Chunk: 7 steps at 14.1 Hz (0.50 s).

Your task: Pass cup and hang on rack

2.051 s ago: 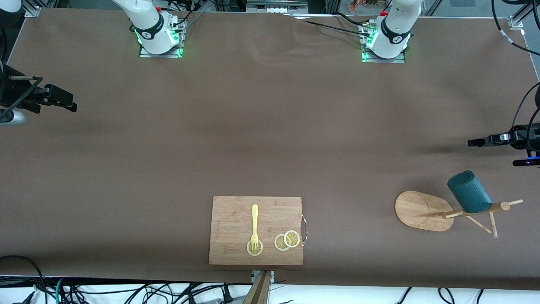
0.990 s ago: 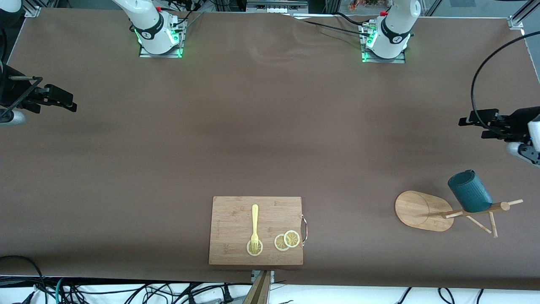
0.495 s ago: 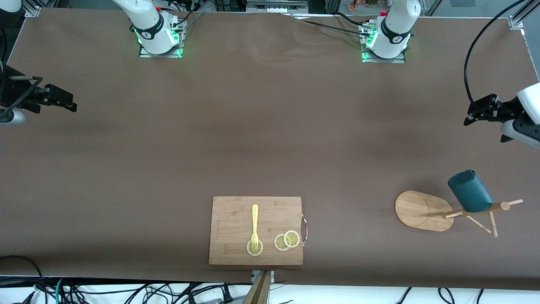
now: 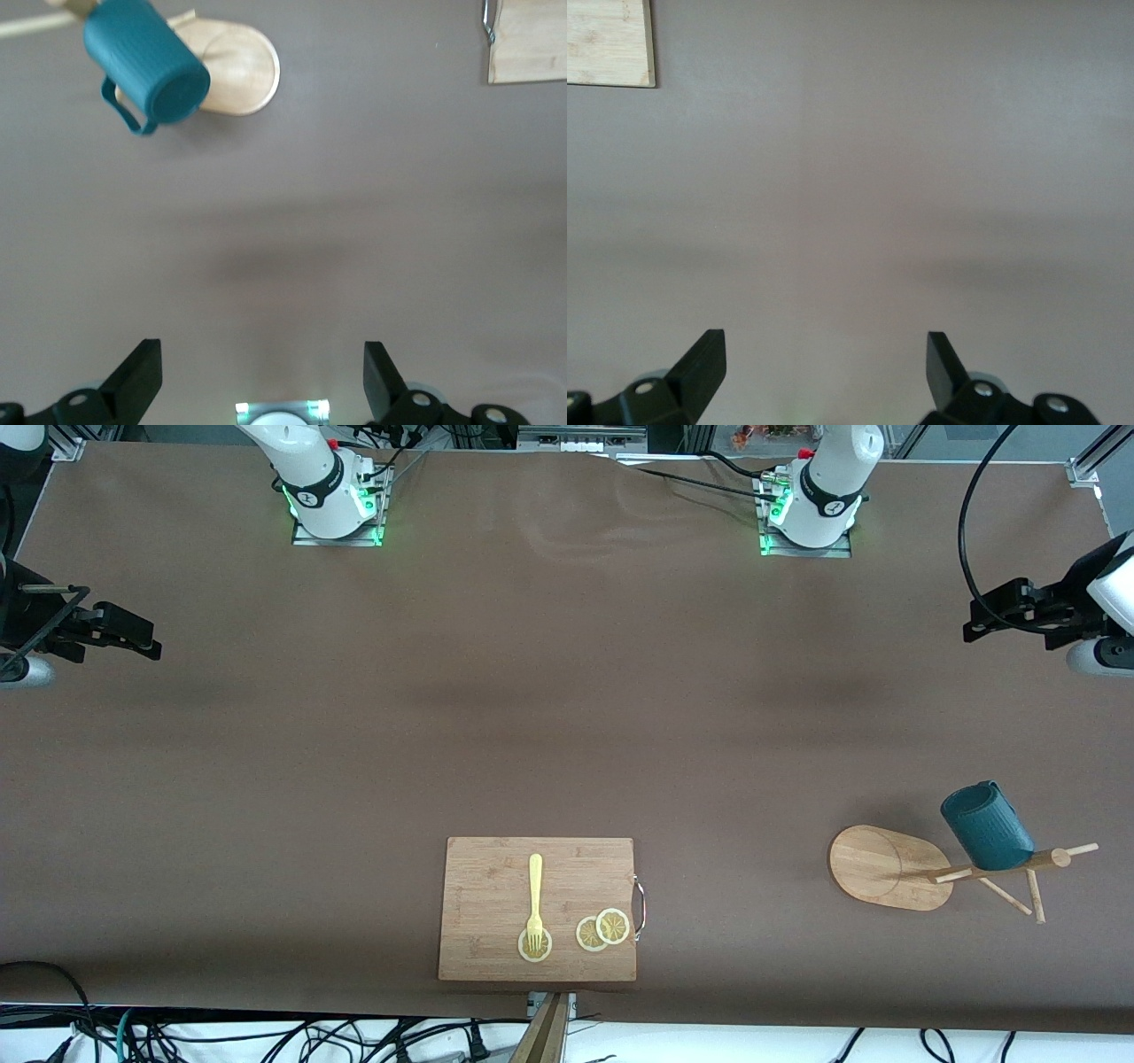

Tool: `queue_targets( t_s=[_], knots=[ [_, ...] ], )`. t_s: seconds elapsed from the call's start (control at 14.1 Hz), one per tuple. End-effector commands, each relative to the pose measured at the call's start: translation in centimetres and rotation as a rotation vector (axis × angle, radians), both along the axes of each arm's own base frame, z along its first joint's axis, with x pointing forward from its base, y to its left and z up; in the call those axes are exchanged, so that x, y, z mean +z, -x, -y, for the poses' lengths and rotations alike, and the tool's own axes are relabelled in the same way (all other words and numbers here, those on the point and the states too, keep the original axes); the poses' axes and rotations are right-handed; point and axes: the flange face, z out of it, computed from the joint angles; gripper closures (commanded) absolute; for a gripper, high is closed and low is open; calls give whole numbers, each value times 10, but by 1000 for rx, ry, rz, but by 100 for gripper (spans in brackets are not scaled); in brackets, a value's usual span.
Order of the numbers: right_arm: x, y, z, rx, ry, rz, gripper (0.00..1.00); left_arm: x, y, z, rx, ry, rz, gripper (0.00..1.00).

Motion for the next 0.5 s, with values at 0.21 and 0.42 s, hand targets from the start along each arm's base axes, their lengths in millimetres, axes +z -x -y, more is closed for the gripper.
queue_targets(
  t_s=[0.21, 0.42],
  knots=[
    [4, -1, 1, 16, 1, 5, 0, -8, 9, 1, 17, 14, -26, 0],
    [4, -1, 1, 16, 1, 5, 0, -10, 8, -1, 21, 14, -31, 0]
  ],
)
